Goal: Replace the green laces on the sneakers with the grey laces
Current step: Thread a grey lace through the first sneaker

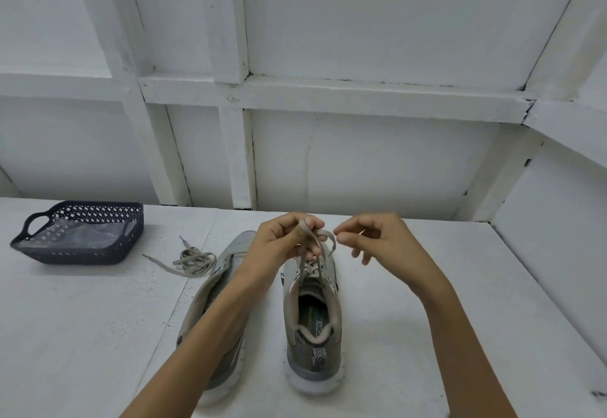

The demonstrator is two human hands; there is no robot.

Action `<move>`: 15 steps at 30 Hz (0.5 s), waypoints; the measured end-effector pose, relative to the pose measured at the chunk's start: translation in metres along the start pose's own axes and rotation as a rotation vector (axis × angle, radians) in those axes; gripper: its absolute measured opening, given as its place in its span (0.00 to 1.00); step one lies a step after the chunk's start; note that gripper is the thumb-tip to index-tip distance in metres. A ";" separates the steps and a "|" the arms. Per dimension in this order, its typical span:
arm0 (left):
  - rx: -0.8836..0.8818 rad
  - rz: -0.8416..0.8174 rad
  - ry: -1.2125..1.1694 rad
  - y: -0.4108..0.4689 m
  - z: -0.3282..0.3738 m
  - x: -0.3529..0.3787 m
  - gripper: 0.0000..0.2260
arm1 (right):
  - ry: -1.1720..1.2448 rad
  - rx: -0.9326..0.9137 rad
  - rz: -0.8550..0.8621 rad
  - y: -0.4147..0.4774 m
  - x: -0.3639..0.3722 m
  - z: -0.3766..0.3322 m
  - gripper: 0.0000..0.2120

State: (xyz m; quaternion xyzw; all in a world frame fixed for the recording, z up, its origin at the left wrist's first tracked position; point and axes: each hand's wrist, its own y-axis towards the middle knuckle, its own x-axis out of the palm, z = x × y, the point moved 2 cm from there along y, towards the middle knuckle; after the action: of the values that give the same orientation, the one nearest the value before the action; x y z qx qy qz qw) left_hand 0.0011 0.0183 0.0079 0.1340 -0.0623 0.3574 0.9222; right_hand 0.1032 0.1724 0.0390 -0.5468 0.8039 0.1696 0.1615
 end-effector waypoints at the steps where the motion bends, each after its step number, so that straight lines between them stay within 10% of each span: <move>1: -0.008 -0.016 0.018 0.001 0.001 0.000 0.12 | 0.030 -0.002 -0.031 -0.001 0.003 0.001 0.04; 15: 0.082 -0.340 0.697 0.015 0.031 -0.017 0.13 | 0.264 0.003 -0.077 0.009 0.031 0.026 0.06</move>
State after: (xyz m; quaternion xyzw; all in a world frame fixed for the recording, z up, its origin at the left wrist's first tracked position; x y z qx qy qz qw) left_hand -0.0223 0.0086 0.0370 0.0496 0.2923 0.2255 0.9280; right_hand 0.0860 0.1614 0.0030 -0.5946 0.7968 0.0887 0.0613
